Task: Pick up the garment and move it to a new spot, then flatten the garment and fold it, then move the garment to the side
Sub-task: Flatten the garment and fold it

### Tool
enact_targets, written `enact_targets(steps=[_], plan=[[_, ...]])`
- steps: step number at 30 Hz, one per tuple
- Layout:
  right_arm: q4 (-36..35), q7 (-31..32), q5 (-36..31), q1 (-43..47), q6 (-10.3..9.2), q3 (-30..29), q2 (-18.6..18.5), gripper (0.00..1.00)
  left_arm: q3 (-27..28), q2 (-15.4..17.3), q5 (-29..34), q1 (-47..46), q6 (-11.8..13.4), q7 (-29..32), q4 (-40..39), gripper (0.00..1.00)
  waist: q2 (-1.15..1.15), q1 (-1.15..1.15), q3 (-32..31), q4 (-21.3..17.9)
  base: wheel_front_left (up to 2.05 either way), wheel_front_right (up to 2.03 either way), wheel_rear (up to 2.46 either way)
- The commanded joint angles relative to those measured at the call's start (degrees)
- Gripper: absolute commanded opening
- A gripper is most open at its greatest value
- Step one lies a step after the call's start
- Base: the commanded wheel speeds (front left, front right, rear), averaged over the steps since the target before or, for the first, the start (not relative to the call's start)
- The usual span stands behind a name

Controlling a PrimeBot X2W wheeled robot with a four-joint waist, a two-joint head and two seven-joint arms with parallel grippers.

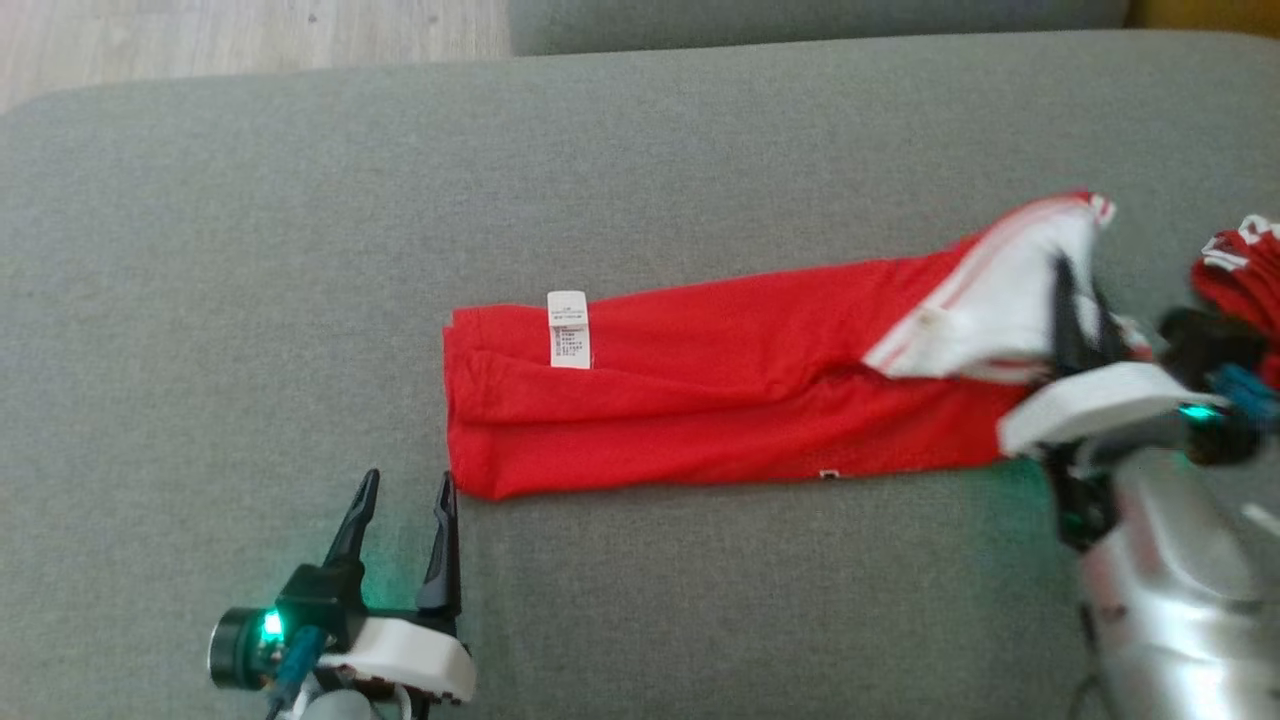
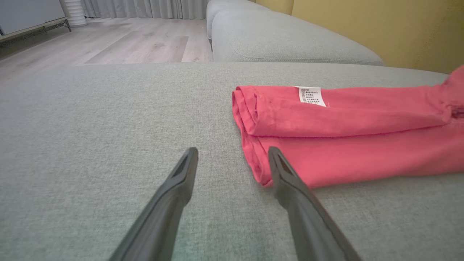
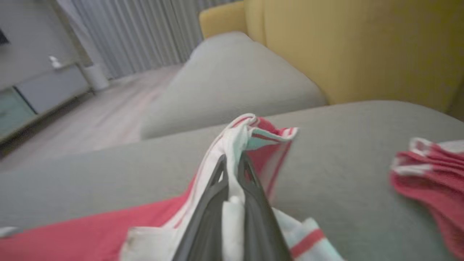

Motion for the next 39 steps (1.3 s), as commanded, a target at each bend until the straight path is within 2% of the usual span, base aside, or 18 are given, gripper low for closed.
enact_targets(steps=[1,6,10,11,16,23,24,25,26,31,39], plan=[[-4.3,-0.8,2.0,1.1,-0.05,3.5,1.2,0.0,0.9,0.2,-0.6,-0.5,-0.1,-0.6,-1.1,1.0,0.0,0.0,-0.5,0.5,0.0,0.0,0.0],[-12.8,-0.8,9.2,5.4,-0.05,15.3,2.5,0.0,-1.0,0.2,-0.8,-0.1,-0.5,-0.6,-0.9,1.0,0.0,0.0,-1.3,2.7,0.0,0.0,0.0],[-15.5,-0.8,14.1,5.5,-0.05,24.2,2.9,0.0,-2.3,0.2,-1.1,0.3,-0.4,-0.6,-0.8,1.0,0.0,0.0,-1.5,5.7,0.0,0.0,0.0],[-15.5,-0.8,14.1,5.5,-0.05,24.2,2.9,0.0,-2.3,0.2,-1.1,0.3,-0.4,-0.6,-0.8,1.0,0.0,0.0,-1.5,5.7,0.0,0.0,0.0],[-15.0,0.1,17.6,1.7,-0.05,32.1,3.4,0.0,-3.8,0.2,-1.4,1.1,-0.5,-0.6,-0.3,1.0,0.0,0.0,-1.8,10.3,0.0,0.0,0.0],[-8.6,1.6,20.5,-3.5,-0.05,38.5,3.8,0.0,-5.1,0.2,-2.3,1.9,-0.1,-0.6,0.1,1.0,0.0,0.0,-1.9,16.0,0.0,0.0,0.0],[-7.9,1.7,21.2,-4.0,-0.05,39.2,3.9,0.43,-5.2,0.2,-2.4,2.0,0.0,-0.6,0.2,1.0,0.0,0.0,-2.0,16.4,0.0,0.0,0.0],[-7.9,1.4,22.2,-4.5,-0.05,39.9,3.9,0.93,-5.2,0.2,-2.4,2.1,0.1,-0.6,0.2,1.0,0.0,0.0,-2.0,16.7,0.0,0.0,0.0],[-8.0,0.9,23.1,-4.9,-0.05,40.3,3.9,1.0,-5.1,0.2,-2.5,2.2,0.2,-0.6,0.2,1.0,0.0,0.0,-2.1,16.8,0.0,0.0,0.0],[-9.2,-0.7,24.4,-5.8,-0.05,38.8,3.9,1.0,-3.7,0.2,-2.5,1.8,0.7,-0.6,-0.5,1.0,0.0,0.0,-2.5,14.6,0.0,0.0,0.0],[-11.6,-0.8,11.7,-0.5,-0.05,22.5,3.9,1.0,-0.6,0.2,-1.1,0.1,0.9,-0.6,-2.9,1.0,0.0,0.0,-3.8,6.6,0.0,0.0,0.0]])
